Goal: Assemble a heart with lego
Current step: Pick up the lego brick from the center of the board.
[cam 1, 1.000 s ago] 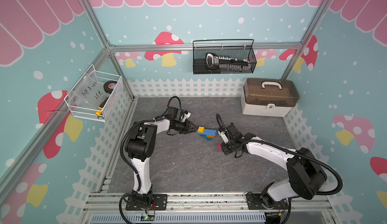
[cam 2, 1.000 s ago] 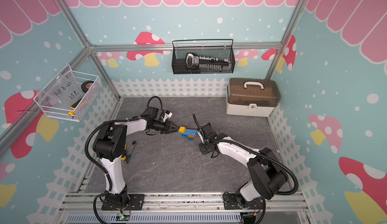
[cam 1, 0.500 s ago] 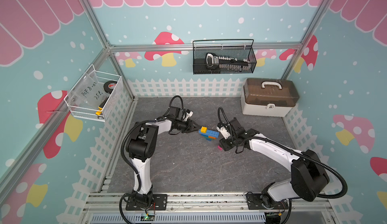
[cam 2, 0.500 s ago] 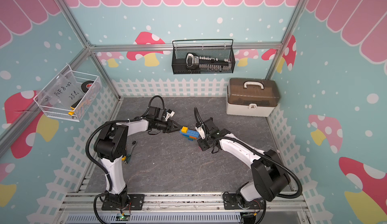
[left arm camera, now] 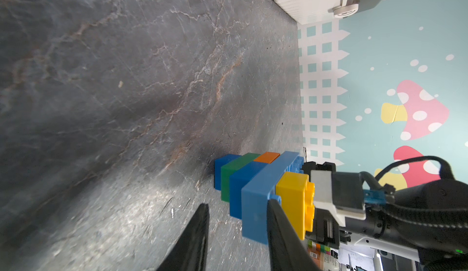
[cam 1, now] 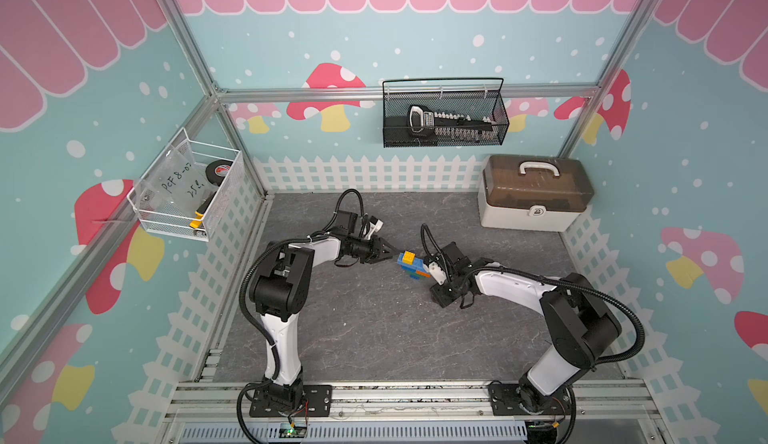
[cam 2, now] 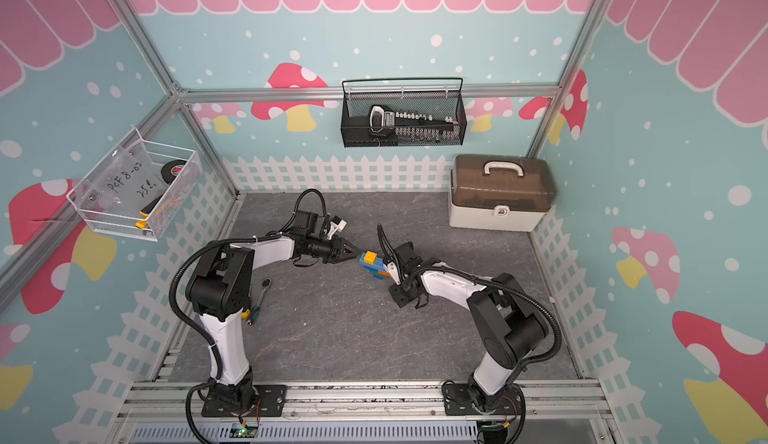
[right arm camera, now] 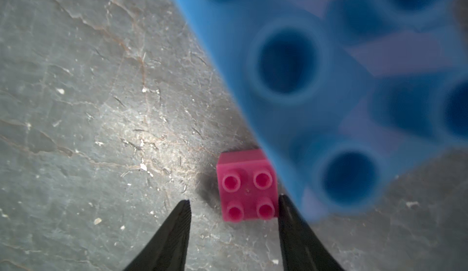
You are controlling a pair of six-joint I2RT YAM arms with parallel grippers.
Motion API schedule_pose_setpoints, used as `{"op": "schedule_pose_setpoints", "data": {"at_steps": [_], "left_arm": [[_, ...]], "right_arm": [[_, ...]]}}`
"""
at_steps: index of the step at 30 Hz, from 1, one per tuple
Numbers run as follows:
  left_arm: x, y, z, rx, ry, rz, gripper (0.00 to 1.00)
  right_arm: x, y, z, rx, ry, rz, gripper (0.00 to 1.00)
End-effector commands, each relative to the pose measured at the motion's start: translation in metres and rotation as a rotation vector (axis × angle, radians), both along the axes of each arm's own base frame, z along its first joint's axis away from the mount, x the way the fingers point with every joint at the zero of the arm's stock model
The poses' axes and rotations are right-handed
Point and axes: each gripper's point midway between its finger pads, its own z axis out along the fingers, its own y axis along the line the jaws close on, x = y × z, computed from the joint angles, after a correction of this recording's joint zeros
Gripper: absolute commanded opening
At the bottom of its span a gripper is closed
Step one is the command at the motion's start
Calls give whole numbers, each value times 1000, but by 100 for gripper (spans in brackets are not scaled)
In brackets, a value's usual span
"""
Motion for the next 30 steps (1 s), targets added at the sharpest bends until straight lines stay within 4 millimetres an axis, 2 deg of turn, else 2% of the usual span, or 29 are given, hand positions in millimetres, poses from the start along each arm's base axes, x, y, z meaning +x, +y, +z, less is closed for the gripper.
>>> {"op": "schedule_pose_setpoints", "data": {"at_steps": [1, 4, 6, 7, 9, 11, 17, 20, 24, 30], "left_arm": [[0, -1, 26, -21, -64, -1, 37], [0, 0, 30, -16, -76, 6, 37], [0, 1, 33, -18, -90, 17, 37], [-1, 2, 35, -21, -96, 22, 37], [-1, 2, 37, -22, -105, 31, 37], [-3, 4, 41, -21, -119, 39, 37], [-5, 7, 45, -25, -149, 71, 37], [-6, 8, 44, -23, -152, 78, 37], [-9, 9, 44, -20, -155, 80, 37], [-13, 13, 43, -10, -162, 87, 37]], "right_arm": [[7, 9, 4, 2, -28, 29, 45], [7, 11, 5, 3, -38, 33, 37], [8, 11, 6, -1, -46, 29, 37], [10, 10, 5, -12, -48, 24, 38], [12, 7, 3, -35, -49, 15, 49], [14, 7, 2, -39, -53, 11, 56], [18, 14, 4, -17, -67, 14, 60], [19, 16, 3, -17, -64, 15, 50], [19, 20, -1, -21, -51, 18, 44], [13, 20, 1, -19, -23, 17, 29]]}}
